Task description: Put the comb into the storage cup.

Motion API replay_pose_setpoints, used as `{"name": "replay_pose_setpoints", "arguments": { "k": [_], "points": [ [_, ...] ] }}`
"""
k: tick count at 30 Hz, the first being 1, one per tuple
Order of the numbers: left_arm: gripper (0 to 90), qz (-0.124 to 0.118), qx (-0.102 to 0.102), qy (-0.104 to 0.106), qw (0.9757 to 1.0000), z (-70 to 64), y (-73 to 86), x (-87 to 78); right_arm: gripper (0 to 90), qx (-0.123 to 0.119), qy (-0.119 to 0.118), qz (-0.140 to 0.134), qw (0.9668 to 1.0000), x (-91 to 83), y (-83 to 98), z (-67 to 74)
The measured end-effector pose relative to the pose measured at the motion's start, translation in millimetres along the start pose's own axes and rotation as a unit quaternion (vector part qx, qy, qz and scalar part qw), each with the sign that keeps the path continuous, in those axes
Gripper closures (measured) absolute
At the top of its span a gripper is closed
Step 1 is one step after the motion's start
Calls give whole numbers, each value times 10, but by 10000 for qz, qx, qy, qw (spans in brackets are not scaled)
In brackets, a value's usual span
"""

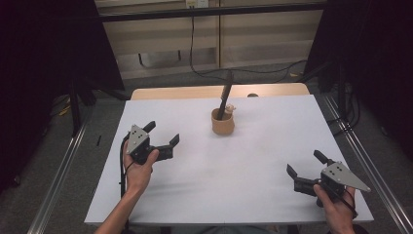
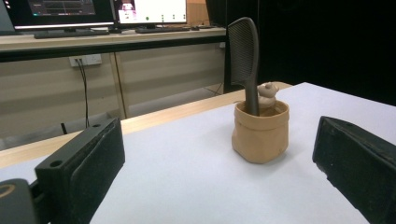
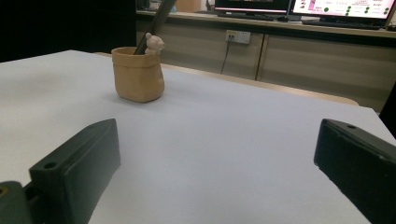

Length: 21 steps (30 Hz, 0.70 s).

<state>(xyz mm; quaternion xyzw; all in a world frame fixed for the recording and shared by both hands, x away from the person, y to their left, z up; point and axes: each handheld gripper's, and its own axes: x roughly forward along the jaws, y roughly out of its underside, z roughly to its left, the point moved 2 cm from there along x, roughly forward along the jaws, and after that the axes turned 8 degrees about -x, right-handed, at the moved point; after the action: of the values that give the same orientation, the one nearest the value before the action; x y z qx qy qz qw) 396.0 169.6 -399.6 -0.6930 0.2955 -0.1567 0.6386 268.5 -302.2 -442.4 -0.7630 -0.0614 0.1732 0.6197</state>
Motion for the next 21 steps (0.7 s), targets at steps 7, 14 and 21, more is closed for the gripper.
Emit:
{"name": "replay_pose_setpoints", "arguments": {
  "k": [7,14,21],
  "points": [
    [24,-79,110,-146,9998,-35,58,-146,0,-11,1,11,10000,0,2,-3],
    [22,-48,-40,-301,9995,34,190,-257,0,-11,-10,-10,10000,-8,0,-4],
    [22,-32,-24,-318,9995,37,264,-391,0,1,-3,3,10000,-11,2,-3]
  ]
}}
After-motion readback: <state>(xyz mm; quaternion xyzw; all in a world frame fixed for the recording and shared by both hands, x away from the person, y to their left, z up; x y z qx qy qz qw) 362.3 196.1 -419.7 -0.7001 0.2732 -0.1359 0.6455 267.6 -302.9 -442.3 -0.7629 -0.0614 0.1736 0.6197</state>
